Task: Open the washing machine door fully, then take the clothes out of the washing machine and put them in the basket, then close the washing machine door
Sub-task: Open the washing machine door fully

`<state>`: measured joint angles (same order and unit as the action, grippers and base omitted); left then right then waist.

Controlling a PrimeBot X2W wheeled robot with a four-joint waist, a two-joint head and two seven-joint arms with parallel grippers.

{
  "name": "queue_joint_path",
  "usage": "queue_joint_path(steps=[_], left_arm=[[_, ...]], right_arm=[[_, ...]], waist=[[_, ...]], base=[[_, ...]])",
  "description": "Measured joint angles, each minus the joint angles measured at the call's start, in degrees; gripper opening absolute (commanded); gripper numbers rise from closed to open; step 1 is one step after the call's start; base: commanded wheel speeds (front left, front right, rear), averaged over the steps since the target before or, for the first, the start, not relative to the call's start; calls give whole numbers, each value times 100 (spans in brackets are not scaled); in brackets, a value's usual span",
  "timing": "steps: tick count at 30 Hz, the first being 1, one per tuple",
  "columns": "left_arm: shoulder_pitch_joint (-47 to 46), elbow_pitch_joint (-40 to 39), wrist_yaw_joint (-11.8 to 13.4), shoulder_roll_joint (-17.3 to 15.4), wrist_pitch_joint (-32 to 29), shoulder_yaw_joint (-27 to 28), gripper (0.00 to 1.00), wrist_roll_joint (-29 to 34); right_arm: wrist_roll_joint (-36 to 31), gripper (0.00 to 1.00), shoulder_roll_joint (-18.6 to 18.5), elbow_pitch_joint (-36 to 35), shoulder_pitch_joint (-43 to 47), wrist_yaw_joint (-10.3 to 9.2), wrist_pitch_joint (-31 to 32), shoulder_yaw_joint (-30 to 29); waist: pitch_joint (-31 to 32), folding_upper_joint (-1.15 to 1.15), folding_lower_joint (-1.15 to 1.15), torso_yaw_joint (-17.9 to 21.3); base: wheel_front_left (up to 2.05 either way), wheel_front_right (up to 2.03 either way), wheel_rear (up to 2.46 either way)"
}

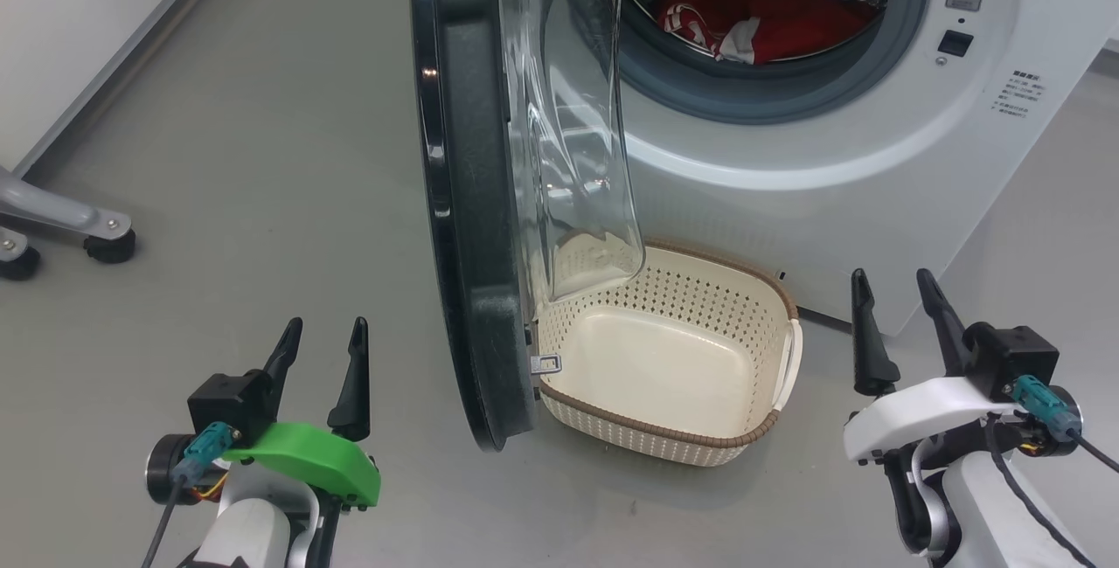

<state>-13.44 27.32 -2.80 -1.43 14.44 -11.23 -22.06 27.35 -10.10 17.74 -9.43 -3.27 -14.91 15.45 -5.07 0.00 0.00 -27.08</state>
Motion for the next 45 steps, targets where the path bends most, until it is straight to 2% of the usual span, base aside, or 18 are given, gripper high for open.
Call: queue_joint_path(steps=[26,27,28,29,30,45], left_arm=[[16,1,0,0,0,3,100,0],[22,3,0,0,0,2,64,0],[27,5,0,0,0,1,36,0],[31,7,0,0,0,0,11,0],[33,7,0,0,0,0,0,0],[57,-67,4,-3,0,36,0,48]], right_arm=[[-489,100,302,52,180,16,0,-343],[-491,100,309,52,181,16,0,-363],[-511,100,314,53,183,16,0,-379],[-544,100,321,53,186,18,0,-392],[-555,100,330,54,190,19,0,-402],[-687,100,472,119,308,159,0,-544]], waist=[[9,0,0,19],[12,0,0,18],[16,0,0,17],[19,0,0,16],[23,0,0,15],[117,0,0,-16]], base=[[0,0,0],[0,0,0],[0,0,0],[0,0,0],[0,0,0],[0,0,0]])
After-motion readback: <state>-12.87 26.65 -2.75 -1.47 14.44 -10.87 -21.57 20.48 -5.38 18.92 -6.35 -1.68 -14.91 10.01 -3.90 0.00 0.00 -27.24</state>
